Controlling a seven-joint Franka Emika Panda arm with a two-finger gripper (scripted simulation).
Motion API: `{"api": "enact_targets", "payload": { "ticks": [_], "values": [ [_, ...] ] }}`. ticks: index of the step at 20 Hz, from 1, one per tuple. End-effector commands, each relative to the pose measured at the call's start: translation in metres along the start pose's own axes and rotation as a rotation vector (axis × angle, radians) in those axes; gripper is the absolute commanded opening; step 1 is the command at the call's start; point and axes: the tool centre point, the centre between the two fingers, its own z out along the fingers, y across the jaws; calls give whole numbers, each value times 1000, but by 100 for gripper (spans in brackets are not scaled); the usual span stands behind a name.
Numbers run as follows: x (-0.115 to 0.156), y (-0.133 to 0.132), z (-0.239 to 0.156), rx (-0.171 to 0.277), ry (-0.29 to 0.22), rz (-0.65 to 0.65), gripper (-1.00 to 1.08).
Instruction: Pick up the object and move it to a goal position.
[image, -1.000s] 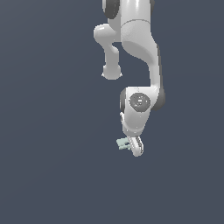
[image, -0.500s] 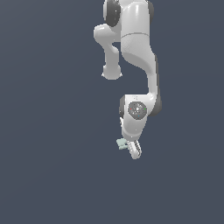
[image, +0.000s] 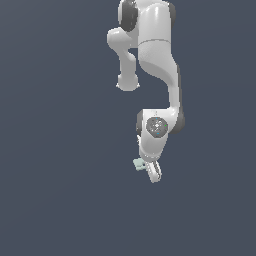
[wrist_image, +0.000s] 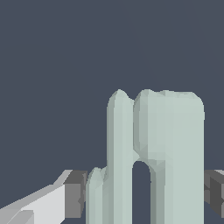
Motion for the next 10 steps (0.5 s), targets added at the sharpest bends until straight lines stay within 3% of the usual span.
{"api": "enact_targets", "payload": {
  "ticks": [1, 10],
  "values": [
    [0, 0, 0, 0, 0, 0, -100],
    [16, 2, -8, 0, 0, 0, -100]
  ]
}}
